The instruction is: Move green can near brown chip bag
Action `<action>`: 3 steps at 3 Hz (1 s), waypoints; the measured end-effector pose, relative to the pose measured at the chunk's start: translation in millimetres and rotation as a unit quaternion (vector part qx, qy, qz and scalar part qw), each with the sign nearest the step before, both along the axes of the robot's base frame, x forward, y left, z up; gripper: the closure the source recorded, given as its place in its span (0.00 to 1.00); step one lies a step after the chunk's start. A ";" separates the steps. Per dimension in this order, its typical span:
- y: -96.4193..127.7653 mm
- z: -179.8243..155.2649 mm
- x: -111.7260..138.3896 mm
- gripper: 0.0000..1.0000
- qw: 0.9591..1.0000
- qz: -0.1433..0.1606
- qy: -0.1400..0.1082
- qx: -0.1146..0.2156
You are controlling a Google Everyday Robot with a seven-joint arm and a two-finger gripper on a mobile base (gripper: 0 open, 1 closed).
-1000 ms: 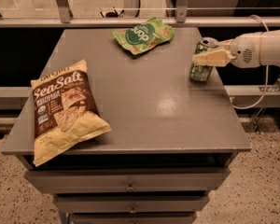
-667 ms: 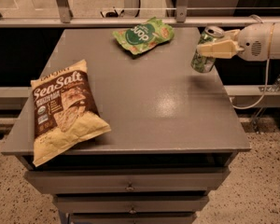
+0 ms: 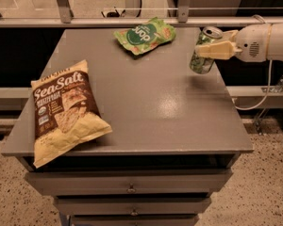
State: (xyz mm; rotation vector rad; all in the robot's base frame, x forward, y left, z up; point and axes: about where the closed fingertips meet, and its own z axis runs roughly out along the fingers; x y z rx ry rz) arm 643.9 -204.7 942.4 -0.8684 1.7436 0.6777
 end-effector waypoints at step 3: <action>189.6 -27.1 -0.2 1.00 0.983 0.176 0.009 0.056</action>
Offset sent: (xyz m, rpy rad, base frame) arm 0.0087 0.2077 -0.0403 0.1273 0.0380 0.3748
